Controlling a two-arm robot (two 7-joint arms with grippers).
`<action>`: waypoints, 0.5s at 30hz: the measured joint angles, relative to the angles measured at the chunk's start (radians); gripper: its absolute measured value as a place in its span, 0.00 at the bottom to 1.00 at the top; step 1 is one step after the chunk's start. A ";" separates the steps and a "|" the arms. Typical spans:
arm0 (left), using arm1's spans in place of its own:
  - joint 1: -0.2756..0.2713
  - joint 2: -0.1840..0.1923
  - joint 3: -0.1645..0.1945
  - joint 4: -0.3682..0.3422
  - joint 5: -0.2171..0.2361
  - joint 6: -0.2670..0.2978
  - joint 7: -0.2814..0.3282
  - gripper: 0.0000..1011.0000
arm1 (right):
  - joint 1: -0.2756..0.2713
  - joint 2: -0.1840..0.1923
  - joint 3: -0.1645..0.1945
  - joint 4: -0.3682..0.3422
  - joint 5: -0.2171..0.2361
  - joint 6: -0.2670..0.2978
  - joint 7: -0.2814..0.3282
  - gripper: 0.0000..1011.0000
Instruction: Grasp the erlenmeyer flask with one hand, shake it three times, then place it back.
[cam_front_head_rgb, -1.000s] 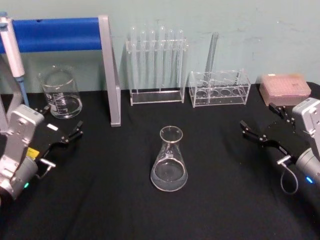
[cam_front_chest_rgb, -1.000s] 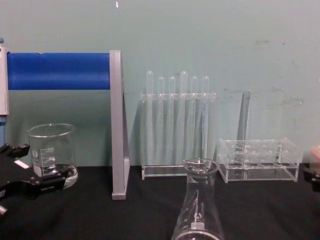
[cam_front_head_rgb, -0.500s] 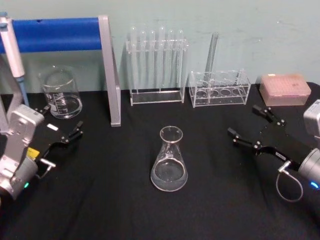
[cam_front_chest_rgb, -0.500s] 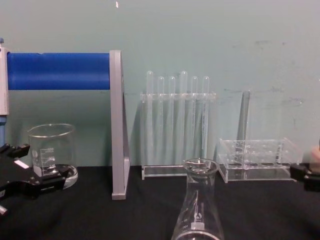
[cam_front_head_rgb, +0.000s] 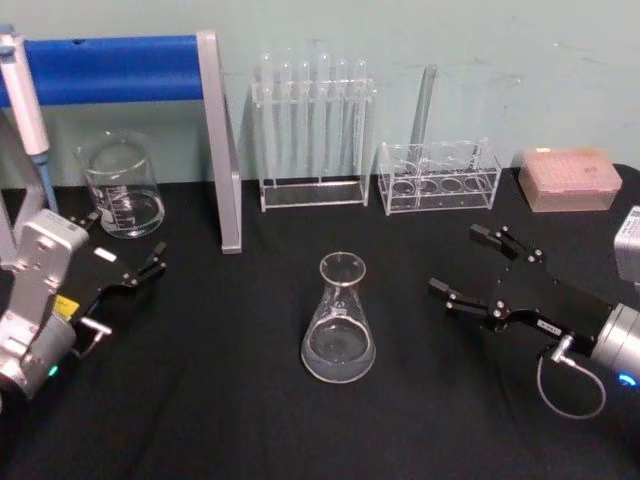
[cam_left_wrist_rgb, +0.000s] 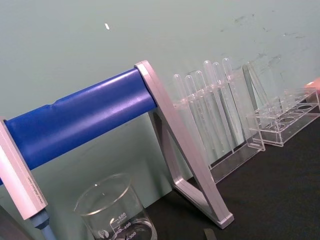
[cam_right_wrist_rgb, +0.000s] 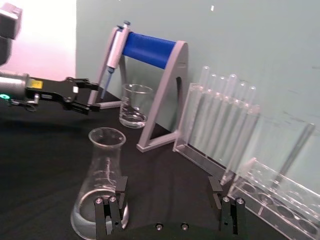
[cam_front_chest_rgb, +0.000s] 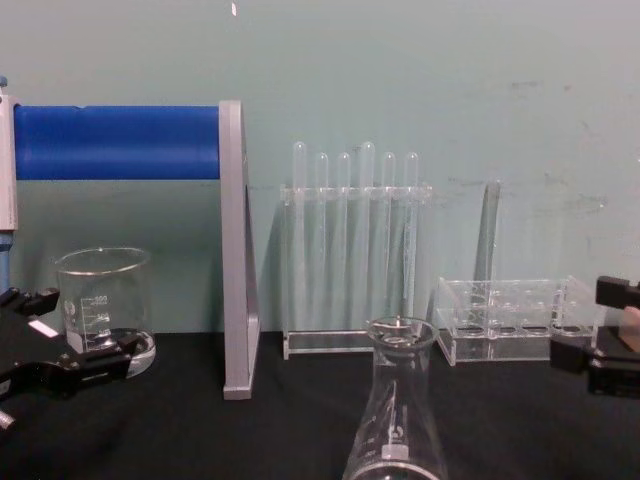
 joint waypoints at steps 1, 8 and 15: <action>0.000 0.000 0.000 0.000 0.000 0.000 0.000 0.99 | 0.002 -0.001 0.000 0.001 0.002 0.000 0.008 0.99; 0.000 0.000 0.000 0.000 0.000 0.000 0.000 0.99 | 0.020 -0.017 -0.007 0.020 0.020 0.007 0.083 0.99; 0.000 0.000 0.000 0.000 0.000 0.000 0.000 0.99 | 0.049 -0.041 -0.018 0.051 0.047 0.019 0.158 0.99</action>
